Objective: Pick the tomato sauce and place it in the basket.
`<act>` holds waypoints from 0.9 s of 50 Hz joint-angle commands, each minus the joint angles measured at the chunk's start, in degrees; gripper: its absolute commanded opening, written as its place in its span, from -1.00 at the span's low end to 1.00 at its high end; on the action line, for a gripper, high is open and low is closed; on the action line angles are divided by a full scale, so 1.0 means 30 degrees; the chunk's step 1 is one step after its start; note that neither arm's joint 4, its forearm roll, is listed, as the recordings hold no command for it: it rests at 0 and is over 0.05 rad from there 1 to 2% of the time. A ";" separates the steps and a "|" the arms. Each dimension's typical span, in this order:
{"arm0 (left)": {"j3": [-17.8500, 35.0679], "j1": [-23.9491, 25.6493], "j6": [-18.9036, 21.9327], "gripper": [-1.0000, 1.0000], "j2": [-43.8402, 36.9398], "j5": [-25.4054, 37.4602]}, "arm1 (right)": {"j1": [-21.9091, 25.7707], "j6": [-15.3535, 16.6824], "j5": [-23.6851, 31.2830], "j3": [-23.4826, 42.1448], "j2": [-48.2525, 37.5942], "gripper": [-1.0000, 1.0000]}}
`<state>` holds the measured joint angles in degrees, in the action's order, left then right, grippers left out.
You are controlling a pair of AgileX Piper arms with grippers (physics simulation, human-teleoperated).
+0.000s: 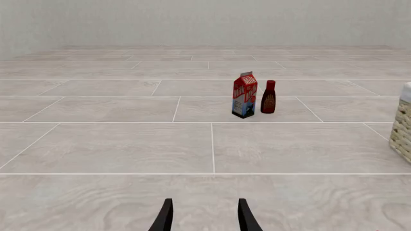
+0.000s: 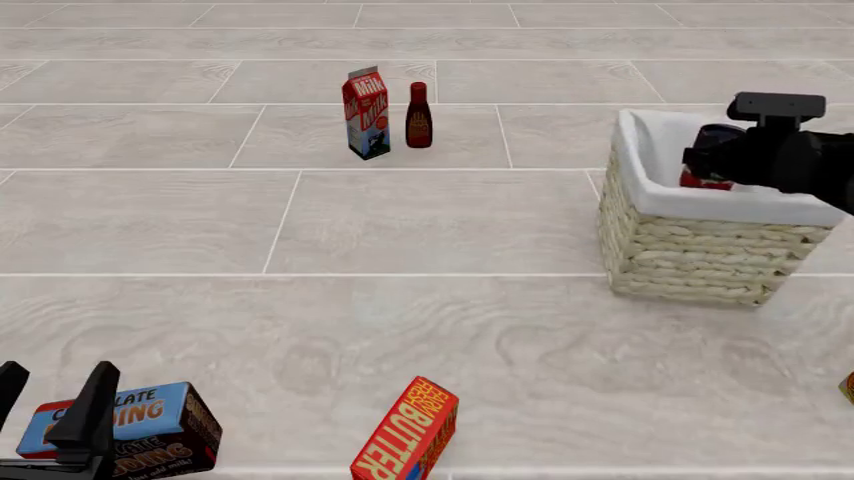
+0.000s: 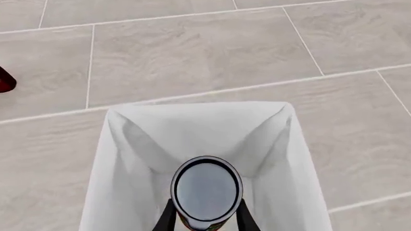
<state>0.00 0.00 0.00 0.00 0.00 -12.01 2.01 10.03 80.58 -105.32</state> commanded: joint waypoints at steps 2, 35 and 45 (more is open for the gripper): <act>0.0000 0.0000 0.0000 1.00 0.0000 0.0000 | 0.0239 -0.0104 0.0093 0.0367 -0.0287 -1.00; 0.0000 0.0000 0.0000 1.00 0.0000 0.0000 | 0.0220 0.0757 0.0491 0.0260 0.1675 1.00; 0.0000 0.0000 0.0000 1.00 0.0000 0.0000 | 0.0295 0.0755 0.0412 -0.0537 0.2724 1.00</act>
